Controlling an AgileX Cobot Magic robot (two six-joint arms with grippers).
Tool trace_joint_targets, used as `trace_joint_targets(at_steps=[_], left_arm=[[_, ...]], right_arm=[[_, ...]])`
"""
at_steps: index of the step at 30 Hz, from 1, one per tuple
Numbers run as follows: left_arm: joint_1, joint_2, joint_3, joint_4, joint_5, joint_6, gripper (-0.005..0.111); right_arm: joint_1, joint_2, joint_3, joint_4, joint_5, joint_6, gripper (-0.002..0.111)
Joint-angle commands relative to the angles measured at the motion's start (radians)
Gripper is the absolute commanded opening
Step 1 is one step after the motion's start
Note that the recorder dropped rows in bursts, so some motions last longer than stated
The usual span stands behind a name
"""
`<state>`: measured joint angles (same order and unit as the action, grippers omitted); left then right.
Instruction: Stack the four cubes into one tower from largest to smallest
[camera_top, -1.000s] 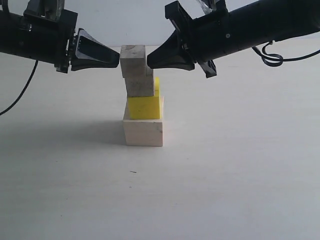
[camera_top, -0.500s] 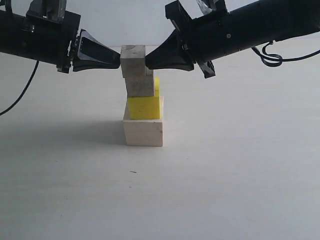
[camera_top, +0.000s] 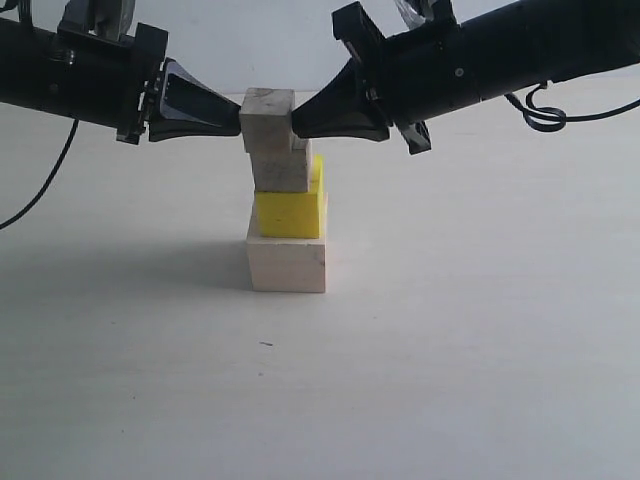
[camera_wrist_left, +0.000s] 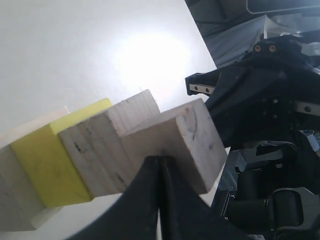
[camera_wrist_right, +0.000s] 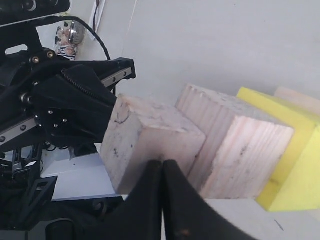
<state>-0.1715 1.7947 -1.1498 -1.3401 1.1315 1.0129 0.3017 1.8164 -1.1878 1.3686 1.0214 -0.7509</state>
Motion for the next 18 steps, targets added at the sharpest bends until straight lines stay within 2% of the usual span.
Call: trace_joint_targets(at_steps=[1, 6, 18], left_arm=[[-0.014, -0.004, -0.010, -0.014, 0.013, 0.004, 0.000], [-0.014, -0.004, -0.065, -0.008, 0.030, 0.001, 0.000], [-0.029, -0.004, -0.067, -0.003, 0.044, -0.003, 0.000]], right_arm=[[0.001, -0.001, -0.011, 0.049, 0.025, -0.034, 0.000], [0.001, -0.001, -0.047, 0.033, 0.027, -0.033, 0.000], [0.001, -0.001, -0.047, -0.001, 0.001, 0.003, 0.000]])
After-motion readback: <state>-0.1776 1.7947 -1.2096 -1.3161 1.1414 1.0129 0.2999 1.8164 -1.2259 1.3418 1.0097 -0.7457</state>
